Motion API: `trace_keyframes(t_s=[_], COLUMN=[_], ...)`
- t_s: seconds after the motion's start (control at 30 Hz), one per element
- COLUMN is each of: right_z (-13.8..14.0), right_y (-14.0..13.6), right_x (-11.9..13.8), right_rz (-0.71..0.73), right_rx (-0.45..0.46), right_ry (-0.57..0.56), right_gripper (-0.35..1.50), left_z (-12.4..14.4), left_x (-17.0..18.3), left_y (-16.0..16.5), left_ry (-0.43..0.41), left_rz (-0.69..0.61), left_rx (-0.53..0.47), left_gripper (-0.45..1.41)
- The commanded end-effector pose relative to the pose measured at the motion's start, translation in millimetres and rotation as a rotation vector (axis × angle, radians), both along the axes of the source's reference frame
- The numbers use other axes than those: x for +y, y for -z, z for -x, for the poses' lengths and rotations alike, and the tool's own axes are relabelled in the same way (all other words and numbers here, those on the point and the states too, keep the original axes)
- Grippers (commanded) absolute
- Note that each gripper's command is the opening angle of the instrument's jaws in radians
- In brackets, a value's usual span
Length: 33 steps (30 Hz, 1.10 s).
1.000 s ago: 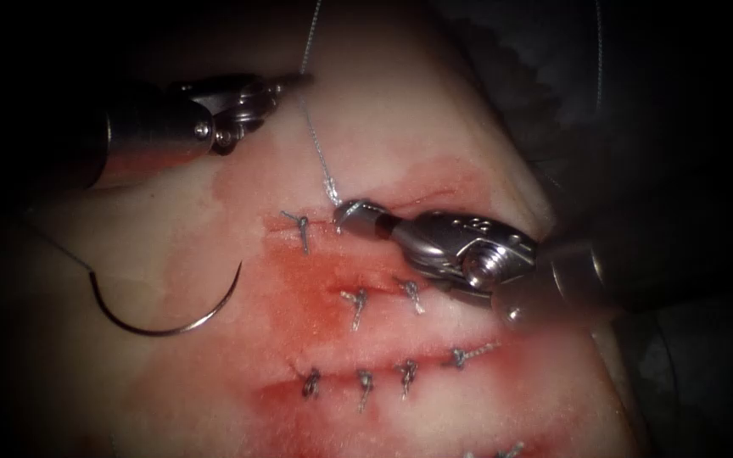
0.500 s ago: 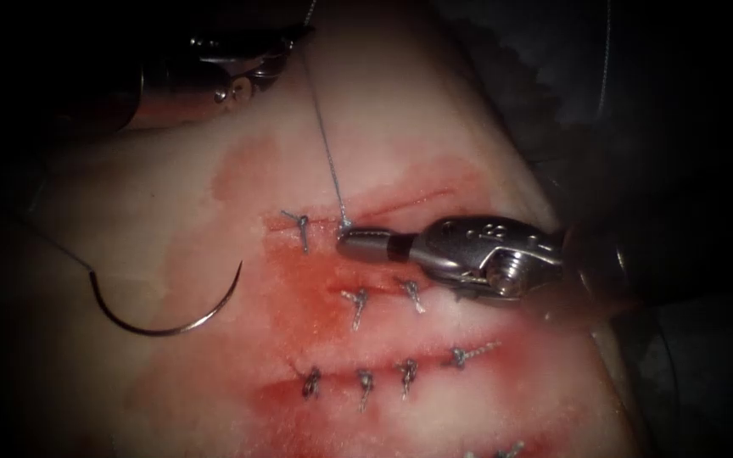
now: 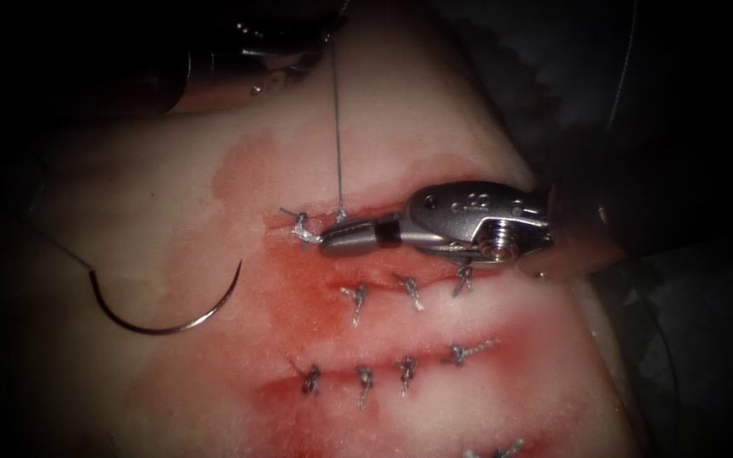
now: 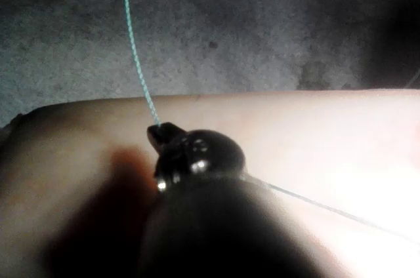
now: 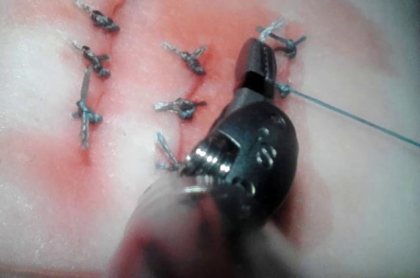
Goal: Wound Closure
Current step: Tighten the knot by pulling down with the right gripper and up with the left gripper
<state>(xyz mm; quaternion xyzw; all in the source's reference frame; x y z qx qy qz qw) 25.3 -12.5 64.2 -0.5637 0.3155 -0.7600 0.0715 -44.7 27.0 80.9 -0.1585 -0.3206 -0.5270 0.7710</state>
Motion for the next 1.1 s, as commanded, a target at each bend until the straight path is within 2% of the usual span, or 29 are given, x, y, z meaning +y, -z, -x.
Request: trace_keyframes(t_s=[0.03, 0.43, 0.5, 0.7, 1.1], right_z=[-0.4, -0.9, -1.5, -1.7, -0.7], right_y=[-0.5, -1.3, -1.3, -0.8, 0.3], right_x=[-0.3, -2.1, -2.7, -3.6, -4.8], right_rz=[0.020, -0.136, -0.158, -0.223, -0.291], right_rx=[0.019, -0.061, -0.074, -0.097, -0.111], right_ry=[0.017, -0.011, -0.015, -0.011, 0.046], right_gripper=[-0.35, -0.35, -0.35, -0.35, -0.35], left_z=[0.7, 1.1, 0.7, -0.4, 0.0], left_x=[1.1, 1.1, 1.2, 1.8, 1.9], left_y=[-0.5, -2.8, -3.1, -3.4, -3.5], left_ry=[-0.007, -0.047, -0.032, 0.016, 0.027], left_rz=[0.011, 0.052, 0.048, 0.050, 0.046], left_rx=[0.010, 0.114, 0.159, 0.214, 0.211], left_gripper=[-0.45, -0.45, -0.45, -0.45, -0.45])
